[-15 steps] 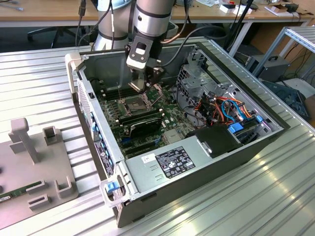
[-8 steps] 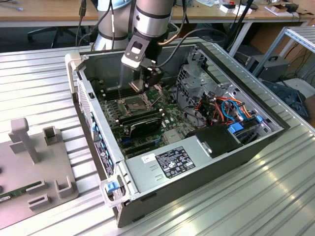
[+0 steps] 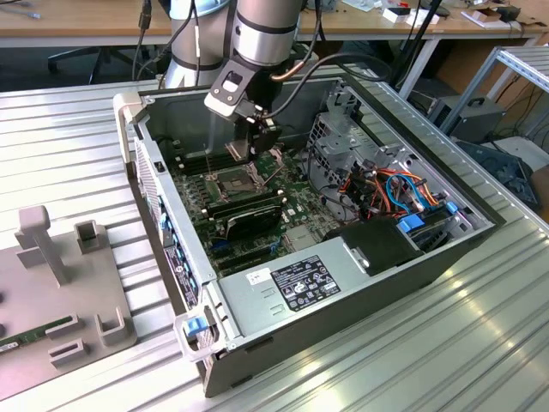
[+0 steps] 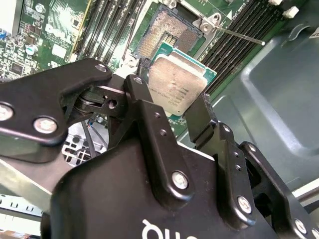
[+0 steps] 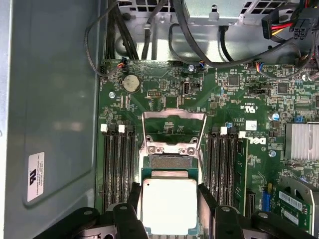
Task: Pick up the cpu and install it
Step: 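Place the cpu into insertion slot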
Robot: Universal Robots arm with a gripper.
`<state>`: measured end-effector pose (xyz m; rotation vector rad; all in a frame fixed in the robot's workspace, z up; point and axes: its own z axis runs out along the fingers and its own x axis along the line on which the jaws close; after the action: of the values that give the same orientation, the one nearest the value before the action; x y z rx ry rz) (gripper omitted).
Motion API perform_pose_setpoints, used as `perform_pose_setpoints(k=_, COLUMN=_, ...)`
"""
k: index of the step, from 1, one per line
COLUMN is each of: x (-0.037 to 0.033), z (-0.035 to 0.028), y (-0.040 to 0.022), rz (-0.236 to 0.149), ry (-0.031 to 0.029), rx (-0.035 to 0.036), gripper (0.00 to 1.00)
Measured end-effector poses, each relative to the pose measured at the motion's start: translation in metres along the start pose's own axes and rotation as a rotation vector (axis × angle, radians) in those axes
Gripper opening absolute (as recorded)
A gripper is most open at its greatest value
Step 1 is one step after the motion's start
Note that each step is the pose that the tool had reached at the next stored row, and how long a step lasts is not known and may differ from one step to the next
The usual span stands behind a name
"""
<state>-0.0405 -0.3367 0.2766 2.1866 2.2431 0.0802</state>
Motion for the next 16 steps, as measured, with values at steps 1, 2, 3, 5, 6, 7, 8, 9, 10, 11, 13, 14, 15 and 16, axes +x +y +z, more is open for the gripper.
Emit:
perform_pose_setpoints(k=1, x=0.0000, z=0.0001, y=0.0000, rz=0.010, ry=-0.0005, rx=-0.0004, gripper=0.54)
perform_pose_setpoints(k=2, x=0.0000, z=0.0003, y=0.0000, rz=0.024, ry=-0.0010, rx=-0.0008, gripper=0.54)
perform_pose_setpoints(k=3, x=0.0000, z=0.0003, y=0.0000, rz=0.039, ry=-0.0018, rx=-0.0011, gripper=0.54)
perform_pose_setpoints(k=5, x=0.0000, z=0.0004, y=0.0000, rz=0.052, ry=-0.0023, rx=-0.0015, gripper=0.54)
perform_pose_setpoints(k=6, x=0.0000, z=0.0004, y=0.0000, rz=0.053, ry=-0.0023, rx=-0.0016, gripper=0.54)
perform_pose_setpoints(k=7, x=0.0000, z=0.0005, y=0.0000, rz=0.051, ry=-0.0019, rx=-0.0023, gripper=0.54)
perform_pose_setpoints(k=8, x=0.0000, z=0.0007, y=0.0000, rz=0.049, ry=-0.0016, rx=-0.0029, gripper=0.54)
perform_pose_setpoints(k=9, x=0.0000, z=0.0009, y=0.0000, rz=0.047, ry=-0.0015, rx=-0.0035, gripper=0.54)
perform_pose_setpoints(k=10, x=0.0000, z=0.0012, y=0.0000, rz=0.047, ry=-0.0015, rx=-0.0041, gripper=0.54)
perform_pose_setpoints(k=11, x=0.0000, z=0.0016, y=0.0000, rz=0.047, ry=-0.0012, rx=-0.0045, gripper=0.54)
perform_pose_setpoints(k=13, x=0.0000, z=0.0020, y=-0.0001, rz=0.047, ry=-0.0017, rx=-0.0043, gripper=0.54)
perform_pose_setpoints(k=14, x=0.0000, z=0.0020, y=-0.0001, rz=0.047, ry=-0.0017, rx=-0.0043, gripper=0.54)
perform_pose_setpoints(k=15, x=0.0000, z=0.0021, y=-0.0001, rz=0.047, ry=-0.0017, rx=-0.0043, gripper=0.54)
perform_pose_setpoints(k=16, x=0.0000, z=0.0022, y=-0.0001, rz=0.047, ry=-0.0016, rx=-0.0044, gripper=0.54)
